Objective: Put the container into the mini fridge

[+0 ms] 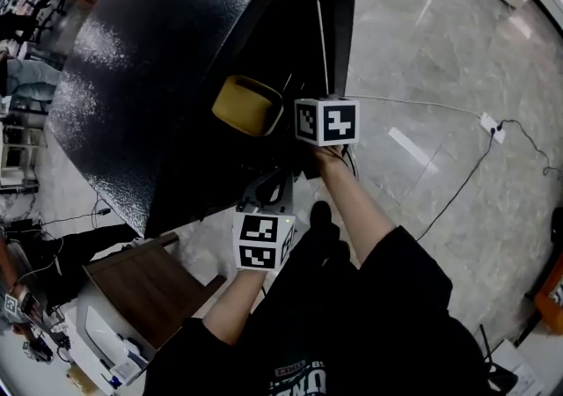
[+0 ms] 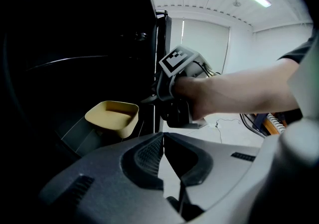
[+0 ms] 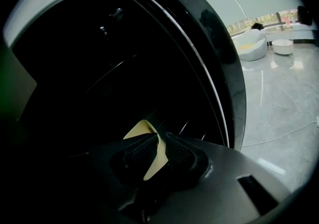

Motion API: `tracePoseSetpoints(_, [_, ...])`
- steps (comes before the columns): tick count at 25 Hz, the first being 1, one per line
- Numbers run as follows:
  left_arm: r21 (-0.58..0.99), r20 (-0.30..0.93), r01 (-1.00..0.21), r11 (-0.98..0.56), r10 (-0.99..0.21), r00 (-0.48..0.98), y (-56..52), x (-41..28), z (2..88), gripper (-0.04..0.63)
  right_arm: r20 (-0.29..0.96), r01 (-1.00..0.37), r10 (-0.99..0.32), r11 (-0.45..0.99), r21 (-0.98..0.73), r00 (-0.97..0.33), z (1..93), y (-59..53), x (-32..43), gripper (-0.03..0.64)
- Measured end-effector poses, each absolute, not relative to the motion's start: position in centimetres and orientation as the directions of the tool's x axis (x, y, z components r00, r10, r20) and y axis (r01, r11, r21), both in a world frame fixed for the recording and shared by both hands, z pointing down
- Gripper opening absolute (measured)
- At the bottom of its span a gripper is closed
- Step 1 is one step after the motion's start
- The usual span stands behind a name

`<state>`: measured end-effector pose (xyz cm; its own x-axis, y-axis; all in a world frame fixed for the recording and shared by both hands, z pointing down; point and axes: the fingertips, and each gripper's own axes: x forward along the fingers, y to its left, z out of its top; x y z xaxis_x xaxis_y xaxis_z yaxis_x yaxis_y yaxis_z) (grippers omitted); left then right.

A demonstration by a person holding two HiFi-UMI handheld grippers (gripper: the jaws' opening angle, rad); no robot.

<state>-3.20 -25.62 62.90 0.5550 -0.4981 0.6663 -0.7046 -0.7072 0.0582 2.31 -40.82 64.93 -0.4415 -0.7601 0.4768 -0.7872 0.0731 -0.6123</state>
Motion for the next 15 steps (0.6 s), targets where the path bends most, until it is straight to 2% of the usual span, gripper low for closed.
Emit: tracePoseSetpoints(15, [0.064,0.691,-0.704,-0.707,-0.477,0.542,-22.6,-3.0,59.0,0.014,0.555,-0.864,-0.745,0.055,-0.5,-0.369,61.6,-32.5,5.7,0.044])
